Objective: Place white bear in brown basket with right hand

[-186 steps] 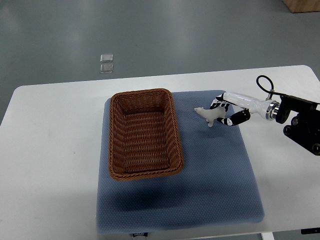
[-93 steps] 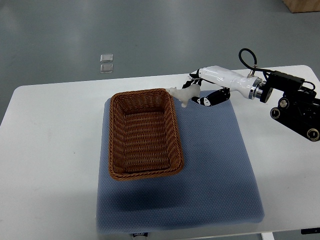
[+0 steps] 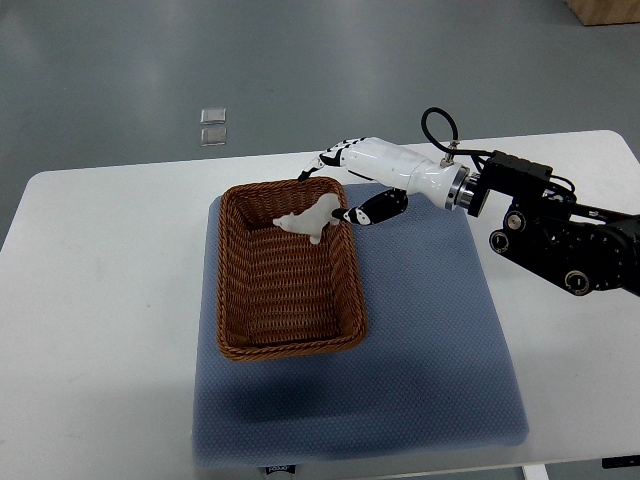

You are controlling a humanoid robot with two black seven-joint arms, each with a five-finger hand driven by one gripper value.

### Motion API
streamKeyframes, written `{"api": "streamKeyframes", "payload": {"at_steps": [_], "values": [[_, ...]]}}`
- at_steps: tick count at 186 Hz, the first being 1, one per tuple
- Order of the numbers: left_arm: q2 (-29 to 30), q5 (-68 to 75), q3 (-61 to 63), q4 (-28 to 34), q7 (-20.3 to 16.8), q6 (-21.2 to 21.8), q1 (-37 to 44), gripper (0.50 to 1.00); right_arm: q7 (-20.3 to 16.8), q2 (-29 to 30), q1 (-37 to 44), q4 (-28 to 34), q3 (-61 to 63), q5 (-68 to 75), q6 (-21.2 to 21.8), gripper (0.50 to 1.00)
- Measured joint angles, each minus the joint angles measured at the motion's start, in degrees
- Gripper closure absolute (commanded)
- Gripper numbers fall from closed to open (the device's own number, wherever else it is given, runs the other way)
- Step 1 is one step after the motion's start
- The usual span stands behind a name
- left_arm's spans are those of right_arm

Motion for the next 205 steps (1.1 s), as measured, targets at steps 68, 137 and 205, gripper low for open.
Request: {"api": "streamKeyframes", "payload": {"at_steps": [68,137,205], "values": [[0.0,0.0,0.0,0.0,0.0,0.0,0.0,0.5,0.1,-0.6,-1.0,-0.8,0.8,1.0,-2.6,0.607],[0.0,0.0,0.0,0.0,0.0,0.0,0.0,0.5,-0.6,-1.4,-3.3,-7.3,1.2,22.4,-4.2,0.593],[0.0,0.0,0.0,0.0,0.0,0.0,0.0,0.5,-0.9,-1.6,-5.1,-15.4,0.7,58.4,-2.3,0.581]]}}
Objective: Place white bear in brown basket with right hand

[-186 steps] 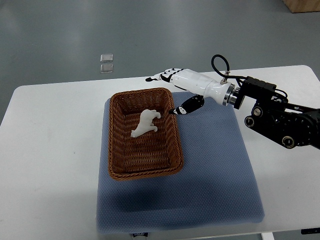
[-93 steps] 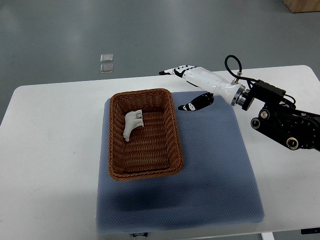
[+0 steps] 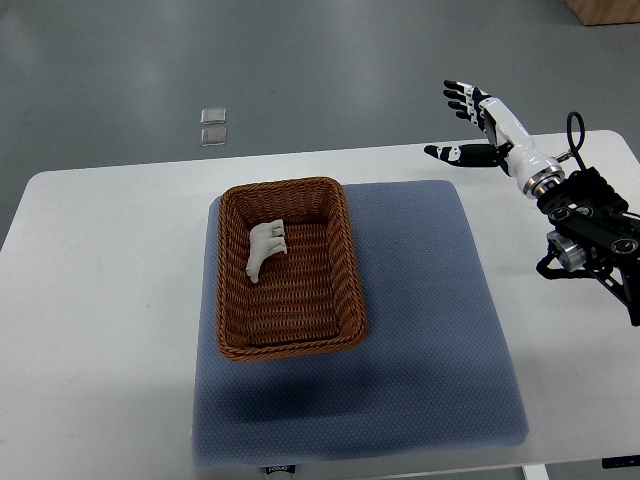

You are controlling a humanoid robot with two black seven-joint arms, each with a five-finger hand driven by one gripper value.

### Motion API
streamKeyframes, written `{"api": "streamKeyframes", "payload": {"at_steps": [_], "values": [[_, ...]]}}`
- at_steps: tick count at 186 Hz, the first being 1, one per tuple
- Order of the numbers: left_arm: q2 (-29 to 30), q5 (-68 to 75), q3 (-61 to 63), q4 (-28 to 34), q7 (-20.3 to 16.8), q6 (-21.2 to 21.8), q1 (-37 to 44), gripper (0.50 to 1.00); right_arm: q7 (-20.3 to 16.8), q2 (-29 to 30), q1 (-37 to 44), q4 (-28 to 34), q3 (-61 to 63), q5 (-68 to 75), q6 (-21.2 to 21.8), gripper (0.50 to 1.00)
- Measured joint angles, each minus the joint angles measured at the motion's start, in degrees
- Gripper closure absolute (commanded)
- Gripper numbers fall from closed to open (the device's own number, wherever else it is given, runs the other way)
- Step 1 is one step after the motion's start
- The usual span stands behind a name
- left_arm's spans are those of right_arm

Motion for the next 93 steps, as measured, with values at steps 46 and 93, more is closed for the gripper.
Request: {"api": "streamKeyframes", "payload": {"at_steps": [46,93], "values": [[0.0,0.0,0.0,0.0,0.0,0.0,0.0,0.5,0.0,0.1,-1.1,-5.5,0.0,13.8,6.4,0.581],[0.0,0.0,0.0,0.0,0.0,0.0,0.0,0.5,-0.4,0.3,-1.8,-8.5,-0.2,21.7,12.5,0.581]]}}
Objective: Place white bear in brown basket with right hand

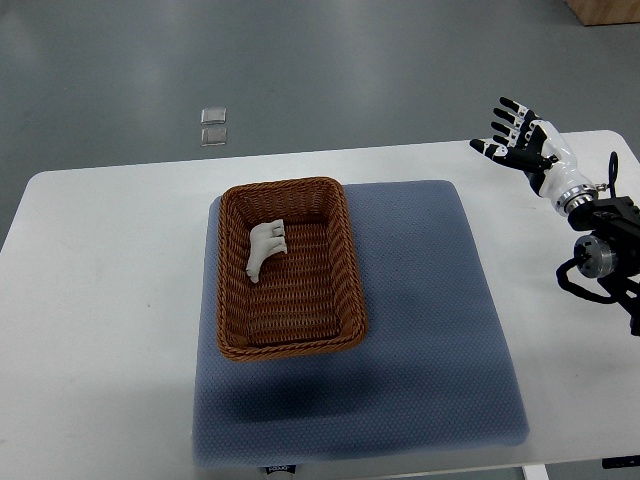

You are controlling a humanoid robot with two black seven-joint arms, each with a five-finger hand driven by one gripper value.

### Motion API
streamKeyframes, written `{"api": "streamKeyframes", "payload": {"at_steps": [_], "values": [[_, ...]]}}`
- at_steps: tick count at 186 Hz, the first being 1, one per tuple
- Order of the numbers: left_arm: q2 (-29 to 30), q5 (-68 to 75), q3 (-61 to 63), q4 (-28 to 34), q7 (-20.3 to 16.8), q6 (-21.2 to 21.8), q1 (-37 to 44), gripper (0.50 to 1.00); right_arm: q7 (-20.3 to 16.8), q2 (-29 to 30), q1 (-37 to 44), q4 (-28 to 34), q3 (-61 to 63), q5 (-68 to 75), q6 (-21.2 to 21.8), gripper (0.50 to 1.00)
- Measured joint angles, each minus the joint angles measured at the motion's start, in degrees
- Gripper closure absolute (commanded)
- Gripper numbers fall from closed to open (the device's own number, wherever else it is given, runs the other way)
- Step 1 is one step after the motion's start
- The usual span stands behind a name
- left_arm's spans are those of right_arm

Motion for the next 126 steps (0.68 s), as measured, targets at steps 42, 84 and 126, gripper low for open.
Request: {"api": "streamKeyframes", "payload": {"at_steps": [42,84,126], "values": [[0.0,0.0,0.0,0.0,0.0,0.0,0.0,0.5,-3.0,0.6,-1.1,-0.1,-0.1,5.8,0.5,0.576],[0.0,0.0,0.0,0.0,0.0,0.0,0.0,0.5,-2.8,0.7,-1.4,-0.1,0.2,7.1,0.7,0.574],[0.0,0.0,0.0,0.0,0.0,0.0,0.0,0.5,-2.5,1.0,-1.5,0.0,0.2,6.4,0.6,0.574]]}}
